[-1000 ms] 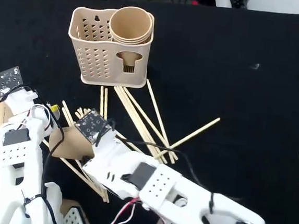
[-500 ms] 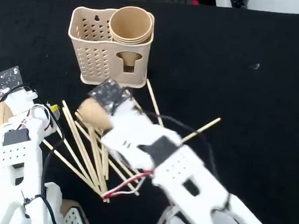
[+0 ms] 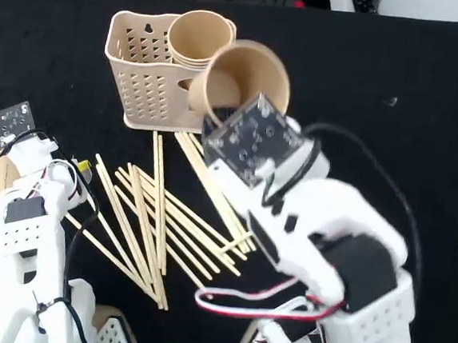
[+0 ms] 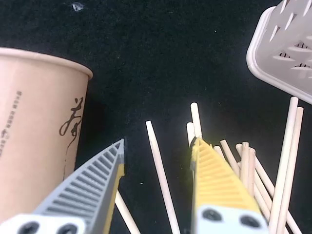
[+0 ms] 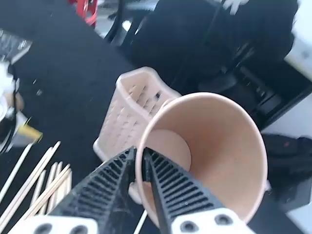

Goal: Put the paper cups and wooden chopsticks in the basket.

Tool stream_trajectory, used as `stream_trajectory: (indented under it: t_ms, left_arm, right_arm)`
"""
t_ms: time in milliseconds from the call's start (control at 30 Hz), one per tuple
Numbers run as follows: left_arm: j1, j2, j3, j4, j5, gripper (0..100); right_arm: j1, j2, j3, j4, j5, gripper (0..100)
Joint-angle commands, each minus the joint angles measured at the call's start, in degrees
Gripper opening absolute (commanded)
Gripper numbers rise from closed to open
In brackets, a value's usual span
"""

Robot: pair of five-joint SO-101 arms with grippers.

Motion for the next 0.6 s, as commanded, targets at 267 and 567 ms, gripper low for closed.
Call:
stream_trajectory:
  t_ms: [267, 567]
  left_arm:
    - [0.48, -1.23, -0.48, -0.7, 0.35, 22]
    - [0.66, -1.23, -0.48, -0.7, 0.35, 22]
  right_arm:
    - [1.14, 44.18, -46.9, 6.77, 8.62, 1.0]
    - [7.65, 67.74, -77.67, 16.18, 9.32, 1.0]
